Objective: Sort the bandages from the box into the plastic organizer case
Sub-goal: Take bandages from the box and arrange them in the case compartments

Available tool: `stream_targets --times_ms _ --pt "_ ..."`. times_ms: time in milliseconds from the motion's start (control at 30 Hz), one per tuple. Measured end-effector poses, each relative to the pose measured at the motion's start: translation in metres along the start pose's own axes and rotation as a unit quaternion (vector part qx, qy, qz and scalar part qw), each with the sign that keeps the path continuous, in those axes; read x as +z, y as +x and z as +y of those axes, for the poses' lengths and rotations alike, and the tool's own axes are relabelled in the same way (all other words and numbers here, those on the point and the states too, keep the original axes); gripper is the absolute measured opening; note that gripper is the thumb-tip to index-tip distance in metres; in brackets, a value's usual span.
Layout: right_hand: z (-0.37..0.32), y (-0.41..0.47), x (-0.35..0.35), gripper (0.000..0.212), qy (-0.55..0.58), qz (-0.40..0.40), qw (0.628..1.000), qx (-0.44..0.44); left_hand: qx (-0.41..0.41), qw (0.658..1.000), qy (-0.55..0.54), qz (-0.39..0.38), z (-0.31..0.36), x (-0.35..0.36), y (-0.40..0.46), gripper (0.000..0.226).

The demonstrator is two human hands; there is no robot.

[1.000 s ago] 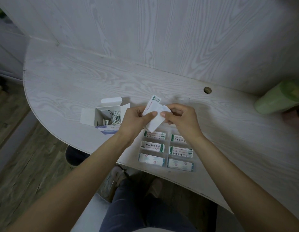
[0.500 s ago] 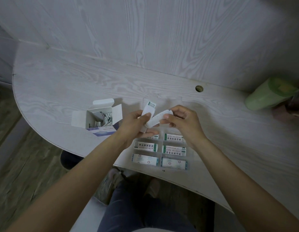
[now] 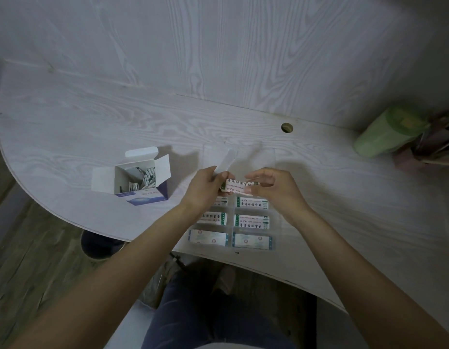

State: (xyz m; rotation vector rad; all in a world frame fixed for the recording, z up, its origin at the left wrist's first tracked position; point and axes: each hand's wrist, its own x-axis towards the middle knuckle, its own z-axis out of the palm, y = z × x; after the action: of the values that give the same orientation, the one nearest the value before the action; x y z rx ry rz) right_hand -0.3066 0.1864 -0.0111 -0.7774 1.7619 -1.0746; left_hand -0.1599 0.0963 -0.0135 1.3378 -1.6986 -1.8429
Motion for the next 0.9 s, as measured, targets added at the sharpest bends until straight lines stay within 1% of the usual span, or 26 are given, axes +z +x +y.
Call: stream_targets --times_ms 67,133,367,567,667,800,900 --pt "0.004 0.000 -0.004 0.021 -0.019 -0.001 1.000 0.003 -0.019 1.000 0.010 0.002 -0.003 0.001 -0.001 0.024" --pt "0.010 0.000 -0.009 0.019 -0.004 0.006 1.000 0.008 -0.038 0.999 0.012 0.004 -0.006 0.001 0.000 0.023" --pt "0.043 0.005 -0.016 0.024 -0.034 0.083 0.995 0.043 -0.051 0.998 0.044 0.009 -0.017 0.004 0.006 0.026" --pt "0.052 0.003 -0.009 0.015 -0.154 0.098 0.983 0.002 -0.050 0.996 0.077 0.002 -0.021 0.008 0.009 0.024" --pt "0.053 0.004 -0.002 0.014 -0.215 0.082 0.973 -0.023 -0.044 0.993 0.106 -0.010 -0.023 0.013 0.010 0.025" --pt "0.055 0.004 0.006 0.015 -0.316 0.075 0.945 -0.044 -0.019 0.986 0.163 -0.031 -0.023 0.019 0.010 0.026" --pt "0.051 0.001 0.009 0.017 -0.392 0.077 0.916 -0.043 -0.011 0.980 0.195 -0.047 -0.022 0.022 0.011 0.023"
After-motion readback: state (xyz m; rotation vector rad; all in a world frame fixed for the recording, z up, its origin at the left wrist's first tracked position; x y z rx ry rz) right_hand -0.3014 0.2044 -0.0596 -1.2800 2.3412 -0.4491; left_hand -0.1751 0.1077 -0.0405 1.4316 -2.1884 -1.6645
